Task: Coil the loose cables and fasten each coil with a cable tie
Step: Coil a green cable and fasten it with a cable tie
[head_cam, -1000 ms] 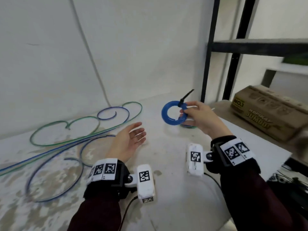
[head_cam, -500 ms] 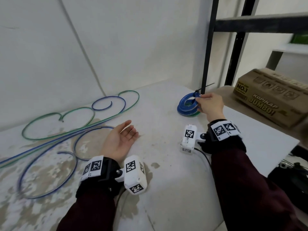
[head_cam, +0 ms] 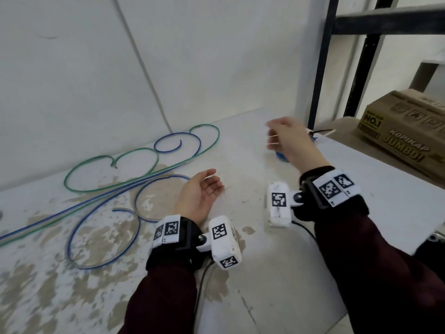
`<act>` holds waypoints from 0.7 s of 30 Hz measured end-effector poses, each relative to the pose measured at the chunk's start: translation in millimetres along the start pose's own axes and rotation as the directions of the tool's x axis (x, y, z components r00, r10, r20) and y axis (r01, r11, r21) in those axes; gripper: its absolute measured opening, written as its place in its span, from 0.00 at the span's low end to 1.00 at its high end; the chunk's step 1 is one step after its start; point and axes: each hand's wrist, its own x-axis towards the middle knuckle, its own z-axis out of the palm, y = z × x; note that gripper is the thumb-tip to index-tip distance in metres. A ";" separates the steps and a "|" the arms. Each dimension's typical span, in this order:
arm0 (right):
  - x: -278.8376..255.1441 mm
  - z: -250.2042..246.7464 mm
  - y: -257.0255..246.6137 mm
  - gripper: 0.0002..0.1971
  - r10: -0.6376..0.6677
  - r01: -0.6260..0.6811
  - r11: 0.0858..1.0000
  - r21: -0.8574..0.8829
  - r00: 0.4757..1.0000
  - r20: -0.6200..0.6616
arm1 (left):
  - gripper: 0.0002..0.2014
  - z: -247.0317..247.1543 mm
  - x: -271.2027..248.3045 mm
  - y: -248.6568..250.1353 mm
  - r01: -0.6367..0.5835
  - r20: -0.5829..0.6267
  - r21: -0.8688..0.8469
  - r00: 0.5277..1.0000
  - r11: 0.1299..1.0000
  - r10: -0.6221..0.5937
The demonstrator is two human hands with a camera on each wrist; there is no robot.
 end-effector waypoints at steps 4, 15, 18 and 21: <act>10.7 76.6 8.3 0.03 0.285 -0.254 0.957 -0.139 0.910 0.301 | 0.09 -0.6 -3.0 4.7 0.030 0.016 0.040 0.999 0.999 -0.031; 91.4 131.6 59.5 0.14 0.412 -0.348 0.907 -0.238 0.853 0.321 | 0.14 -29.0 -37.2 107.3 -0.378 0.074 0.711 0.878 0.592 0.472; 89.4 141.3 47.6 0.03 0.349 -0.225 0.896 -0.383 0.890 0.293 | 0.15 -29.1 -52.6 124.6 -0.448 0.088 0.724 0.814 0.524 0.575; 81.6 167.0 25.1 0.07 0.259 -0.210 0.956 -0.204 0.932 0.253 | 0.14 -31.5 -59.6 128.8 -0.481 0.087 0.740 0.761 0.470 0.642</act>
